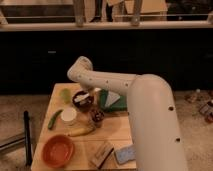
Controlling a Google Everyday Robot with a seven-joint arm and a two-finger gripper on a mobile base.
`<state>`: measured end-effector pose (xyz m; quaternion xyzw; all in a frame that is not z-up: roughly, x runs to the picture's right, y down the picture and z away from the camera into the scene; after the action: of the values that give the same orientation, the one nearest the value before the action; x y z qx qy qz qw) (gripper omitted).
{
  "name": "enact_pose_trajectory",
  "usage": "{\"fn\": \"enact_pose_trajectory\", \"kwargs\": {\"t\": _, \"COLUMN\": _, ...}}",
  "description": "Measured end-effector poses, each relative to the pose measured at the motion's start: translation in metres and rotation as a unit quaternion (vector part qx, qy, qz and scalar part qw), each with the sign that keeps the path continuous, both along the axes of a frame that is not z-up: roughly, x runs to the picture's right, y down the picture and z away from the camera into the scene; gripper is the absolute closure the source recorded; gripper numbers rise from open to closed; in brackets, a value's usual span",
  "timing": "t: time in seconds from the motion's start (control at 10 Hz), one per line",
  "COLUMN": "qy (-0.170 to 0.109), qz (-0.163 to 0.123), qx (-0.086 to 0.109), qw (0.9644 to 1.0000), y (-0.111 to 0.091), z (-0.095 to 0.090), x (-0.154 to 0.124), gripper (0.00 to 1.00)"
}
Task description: Wipe purple bowl with brush
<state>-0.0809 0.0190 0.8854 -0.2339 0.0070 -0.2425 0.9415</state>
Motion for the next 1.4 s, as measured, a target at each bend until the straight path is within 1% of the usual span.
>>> {"fn": "enact_pose_trajectory", "kwargs": {"t": 0.2, "qy": 0.001, "qz": -0.008, "qx": -0.008, "qw": 0.9999, "y": 0.007, "z": 0.003, "x": -0.002, "gripper": 0.98}}
{"fn": "enact_pose_trajectory", "kwargs": {"t": 0.4, "qy": 0.004, "qz": -0.008, "qx": -0.014, "qw": 0.9999, "y": 0.01, "z": 0.005, "x": 0.002, "gripper": 0.98}}
{"fn": "enact_pose_trajectory", "kwargs": {"t": 0.7, "qy": 0.017, "qz": 0.004, "qx": -0.022, "qw": 0.9996, "y": 0.011, "z": 0.009, "x": 0.019, "gripper": 0.98}}
{"fn": "enact_pose_trajectory", "kwargs": {"t": 1.0, "qy": 0.037, "qz": 0.029, "qx": -0.024, "qw": 0.9986, "y": 0.004, "z": 0.015, "x": 0.045, "gripper": 0.98}}
{"fn": "enact_pose_trajectory", "kwargs": {"t": 1.1, "qy": 0.039, "qz": 0.035, "qx": -0.025, "qw": 0.9983, "y": 0.001, "z": 0.019, "x": 0.044, "gripper": 0.98}}
{"fn": "enact_pose_trajectory", "kwargs": {"t": 1.3, "qy": 0.047, "qz": 0.038, "qx": -0.031, "qw": 0.9977, "y": -0.01, "z": 0.034, "x": 0.044, "gripper": 0.98}}
{"fn": "enact_pose_trajectory", "kwargs": {"t": 1.4, "qy": 0.048, "qz": 0.039, "qx": -0.032, "qw": 0.9976, "y": -0.015, "z": 0.038, "x": 0.041, "gripper": 0.98}}
